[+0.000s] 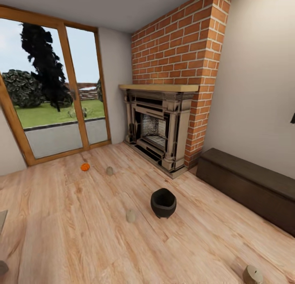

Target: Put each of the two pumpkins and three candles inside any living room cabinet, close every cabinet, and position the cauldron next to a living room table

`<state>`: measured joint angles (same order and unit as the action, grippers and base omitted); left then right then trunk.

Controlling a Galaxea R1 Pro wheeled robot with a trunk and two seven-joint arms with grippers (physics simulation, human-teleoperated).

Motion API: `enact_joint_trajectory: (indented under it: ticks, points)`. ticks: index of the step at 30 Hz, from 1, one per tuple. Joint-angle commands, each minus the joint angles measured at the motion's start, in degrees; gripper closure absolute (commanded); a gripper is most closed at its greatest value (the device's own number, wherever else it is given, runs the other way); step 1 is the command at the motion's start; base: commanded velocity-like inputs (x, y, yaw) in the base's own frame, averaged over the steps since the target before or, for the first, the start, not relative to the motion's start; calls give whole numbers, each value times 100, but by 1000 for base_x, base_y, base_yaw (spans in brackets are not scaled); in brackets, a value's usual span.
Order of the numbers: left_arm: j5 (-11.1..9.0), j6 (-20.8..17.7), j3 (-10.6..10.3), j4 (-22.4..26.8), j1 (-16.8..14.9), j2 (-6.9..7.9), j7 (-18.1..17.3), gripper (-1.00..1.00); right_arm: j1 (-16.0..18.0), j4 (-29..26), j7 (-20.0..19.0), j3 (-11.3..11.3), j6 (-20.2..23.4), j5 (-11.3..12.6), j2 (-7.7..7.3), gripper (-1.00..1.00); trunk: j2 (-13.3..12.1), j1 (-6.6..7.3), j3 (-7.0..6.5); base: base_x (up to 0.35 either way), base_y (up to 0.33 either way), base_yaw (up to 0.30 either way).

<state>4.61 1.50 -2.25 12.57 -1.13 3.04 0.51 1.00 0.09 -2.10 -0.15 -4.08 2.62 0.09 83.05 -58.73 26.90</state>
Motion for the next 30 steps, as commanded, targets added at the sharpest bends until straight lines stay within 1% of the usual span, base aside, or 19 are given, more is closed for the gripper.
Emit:
enact_joint_trajectory:
  ticks: [1, 4, 7, 18, 23, 30]
  points:
    - [49, 16, -21, 0, -1, 3, 7, -100, 5, 9, -18, 0, -23, 28, 0, -100, 3, 1, 6, -12, 1, -293]
    - [52, 17, -21, 0, -1, 1, 9, -100, 5, 9, -17, -2, -23, 28, 0, -100, 3, 1, 6, -5, 0, -280]
    - [55, 17, -21, 0, -1, 0, 10, -100, 5, 9, -14, -2, -23, 28, 0, -100, 3, 1, 6, -1, 0, -144]
    - [57, 25, -21, 0, -1, -6, 10, -100, 5, 9, -16, 0, -23, 28, 0, -100, 3, 1, 6, -63, 0, -34]
    - [57, 26, -21, 0, -1, -8, 10, -100, 5, 9, -14, -2, -23, 28, 0, -100, 3, 1, 6, -137, 0, -67]
    - [57, 26, -21, 1, -1, -14, 10, -100, 5, 9, -18, -2, -23, 28, 0, -100, 3, 1, 6, -36, 0, -16]
